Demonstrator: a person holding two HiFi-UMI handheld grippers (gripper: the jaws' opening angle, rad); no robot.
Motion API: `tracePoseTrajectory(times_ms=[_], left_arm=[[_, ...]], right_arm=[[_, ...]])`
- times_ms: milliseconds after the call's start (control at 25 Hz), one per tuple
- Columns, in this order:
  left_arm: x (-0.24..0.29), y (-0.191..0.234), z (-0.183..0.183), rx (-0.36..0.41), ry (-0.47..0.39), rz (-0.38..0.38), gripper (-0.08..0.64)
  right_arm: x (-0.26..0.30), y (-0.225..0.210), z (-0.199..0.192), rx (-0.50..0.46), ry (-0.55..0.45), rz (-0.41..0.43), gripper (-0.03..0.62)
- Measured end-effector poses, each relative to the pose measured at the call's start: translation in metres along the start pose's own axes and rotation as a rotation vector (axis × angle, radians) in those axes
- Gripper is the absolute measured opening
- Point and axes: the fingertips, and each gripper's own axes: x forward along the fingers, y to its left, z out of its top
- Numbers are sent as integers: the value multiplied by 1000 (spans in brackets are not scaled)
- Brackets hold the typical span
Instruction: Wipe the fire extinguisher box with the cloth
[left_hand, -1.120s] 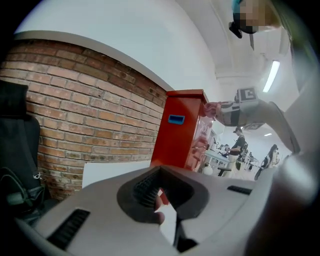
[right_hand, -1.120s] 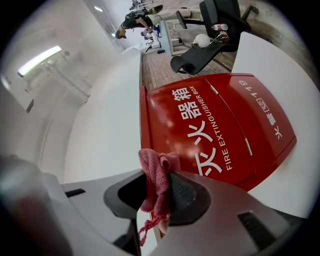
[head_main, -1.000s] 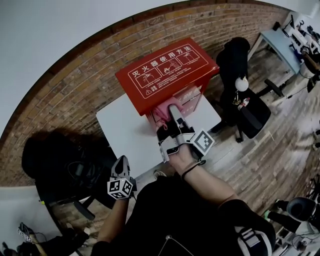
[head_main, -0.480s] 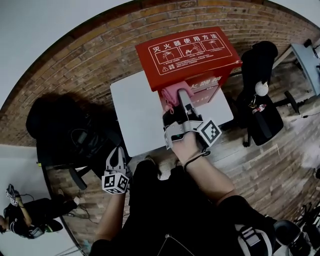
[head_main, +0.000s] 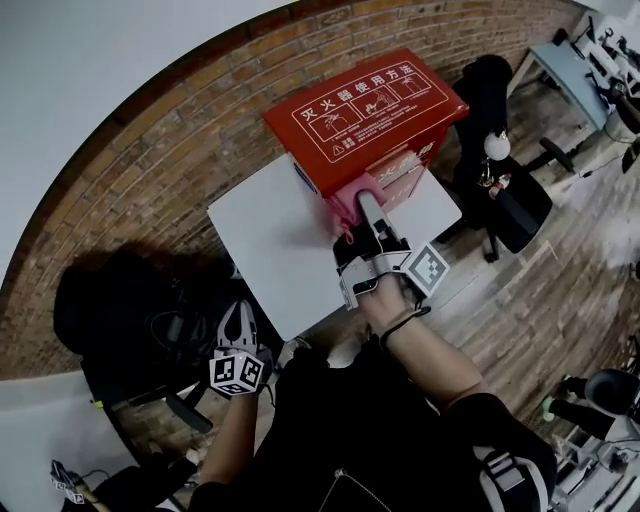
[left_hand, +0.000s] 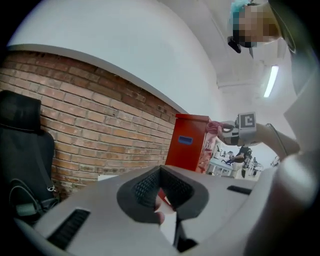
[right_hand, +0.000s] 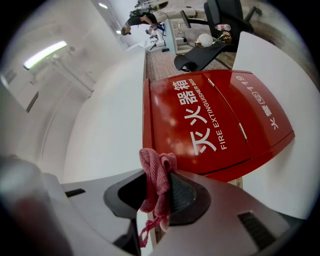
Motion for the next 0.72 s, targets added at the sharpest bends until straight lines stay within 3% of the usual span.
tracePoseTrajectory(times_ms=[280, 520, 720], left_arm=[[19, 32, -1, -19, 108, -186, 21], [30, 32, 4, -4, 101, -176, 21], [33, 4, -5, -9, 96, -164, 21]], right_arm=[[1, -9, -4, -137, -77, -42, 110], [-6, -23, 1, -190, -95, -82, 110], [-3, -31, 2, -205, -64, -107, 110]])
